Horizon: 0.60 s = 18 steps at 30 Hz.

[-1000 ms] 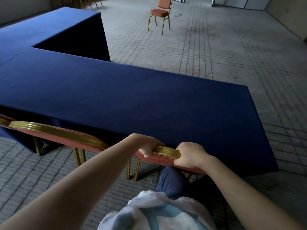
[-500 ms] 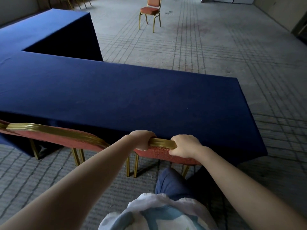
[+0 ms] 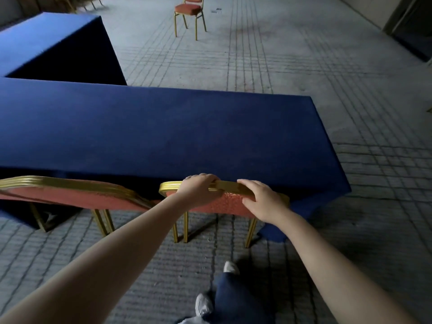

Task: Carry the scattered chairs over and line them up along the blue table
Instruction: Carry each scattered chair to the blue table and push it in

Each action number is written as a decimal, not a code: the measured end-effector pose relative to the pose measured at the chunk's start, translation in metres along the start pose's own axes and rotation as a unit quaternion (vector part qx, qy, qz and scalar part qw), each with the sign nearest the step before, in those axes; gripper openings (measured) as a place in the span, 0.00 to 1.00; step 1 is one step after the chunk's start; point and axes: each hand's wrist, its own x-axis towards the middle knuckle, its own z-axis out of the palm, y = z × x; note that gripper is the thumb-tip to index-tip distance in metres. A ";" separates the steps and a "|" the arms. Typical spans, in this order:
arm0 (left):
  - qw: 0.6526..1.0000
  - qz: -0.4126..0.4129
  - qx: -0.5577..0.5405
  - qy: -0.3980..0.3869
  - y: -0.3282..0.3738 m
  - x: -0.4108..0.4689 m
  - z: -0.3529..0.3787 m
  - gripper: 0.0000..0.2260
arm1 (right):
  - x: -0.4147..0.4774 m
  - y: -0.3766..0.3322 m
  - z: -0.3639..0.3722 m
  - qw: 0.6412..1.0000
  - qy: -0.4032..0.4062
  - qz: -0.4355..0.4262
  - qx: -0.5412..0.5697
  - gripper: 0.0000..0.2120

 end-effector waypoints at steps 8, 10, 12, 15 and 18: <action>0.992 -0.032 -0.113 0.044 0.043 -0.013 -0.009 0.18 | -0.032 0.020 -0.018 0.991 0.085 0.045 0.094 0.21; 0.989 -0.016 -0.139 0.056 0.058 -0.015 -0.010 0.18 | -0.046 0.024 -0.025 0.986 0.117 0.047 0.112 0.20; 0.986 0.002 -0.156 0.062 0.080 -0.015 -0.008 0.16 | -0.066 0.030 -0.034 0.980 0.150 0.047 0.120 0.19; 0.980 0.050 -0.187 0.051 0.128 -0.021 -0.004 0.15 | -0.101 0.043 -0.051 0.970 0.197 0.064 0.130 0.18; 0.973 0.096 -0.207 0.037 0.185 -0.032 0.004 0.15 | -0.147 0.061 -0.068 0.957 0.247 0.088 0.123 0.18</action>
